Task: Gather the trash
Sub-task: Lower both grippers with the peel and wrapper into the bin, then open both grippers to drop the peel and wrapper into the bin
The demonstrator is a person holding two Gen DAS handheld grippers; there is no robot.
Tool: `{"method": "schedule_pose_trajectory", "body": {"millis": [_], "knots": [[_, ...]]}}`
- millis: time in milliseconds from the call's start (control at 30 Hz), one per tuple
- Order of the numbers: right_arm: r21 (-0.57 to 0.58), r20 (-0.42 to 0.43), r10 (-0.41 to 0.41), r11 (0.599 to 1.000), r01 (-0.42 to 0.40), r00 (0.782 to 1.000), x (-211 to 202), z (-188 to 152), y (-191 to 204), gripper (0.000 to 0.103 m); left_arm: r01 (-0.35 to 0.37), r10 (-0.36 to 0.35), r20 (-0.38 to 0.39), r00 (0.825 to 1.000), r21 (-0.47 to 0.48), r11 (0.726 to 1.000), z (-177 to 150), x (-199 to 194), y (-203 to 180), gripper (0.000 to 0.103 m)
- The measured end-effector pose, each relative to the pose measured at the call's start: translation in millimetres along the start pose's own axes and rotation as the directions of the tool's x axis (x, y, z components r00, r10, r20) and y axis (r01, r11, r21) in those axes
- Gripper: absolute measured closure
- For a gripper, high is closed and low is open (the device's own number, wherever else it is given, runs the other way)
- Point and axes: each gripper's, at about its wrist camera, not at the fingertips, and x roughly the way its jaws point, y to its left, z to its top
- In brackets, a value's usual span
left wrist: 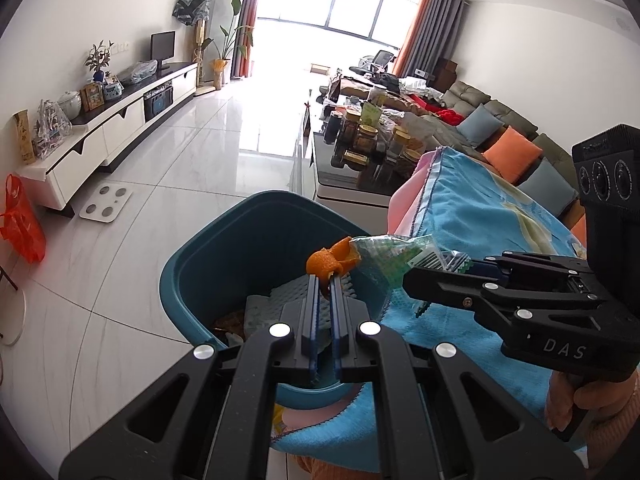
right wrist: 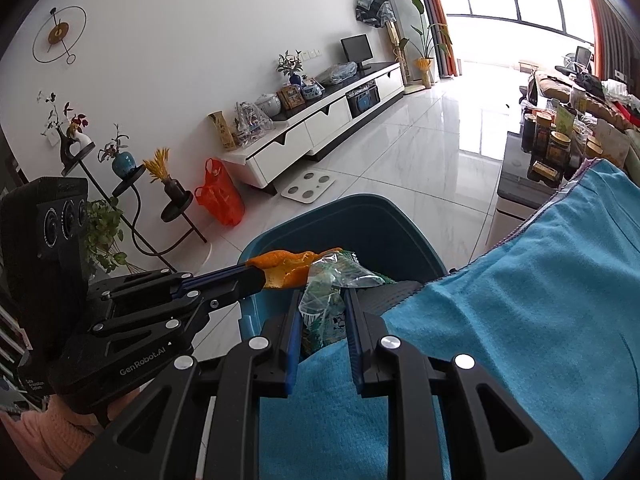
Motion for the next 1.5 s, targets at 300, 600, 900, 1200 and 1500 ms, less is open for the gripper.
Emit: {"method": "schedule_pose_trajectory", "body": {"millis": [300,600,900,1200,1500], "knots": [[0.004,-0.016,-0.002,1.000,0.003,1.000,8,0,1,0.084,-0.006,0.006,-0.009,1.000,-0.008,1.000,-1,8,4,0.097],[0.007,-0.039,-0.008,1.000,0.008,0.999,17,2,-1,0.084,-0.017,0.017,-0.023,1.000,-0.017,1.000,-4,16,8,0.097],[0.017,-0.057,-0.010,1.000,0.010,0.998,24,3,0,0.083,-0.023,0.022,-0.038,0.999,-0.026,0.999,-3,26,11,0.097],[0.020,-0.082,-0.022,1.000,0.023,0.996,30,3,0,0.082,-0.027,0.025,-0.060,0.998,-0.038,0.999,-5,37,16,0.097],[0.034,-0.096,-0.030,0.999,0.034,0.995,33,5,0,0.079,-0.014,0.008,-0.097,0.995,-0.062,0.998,-9,56,20,0.096]]}}
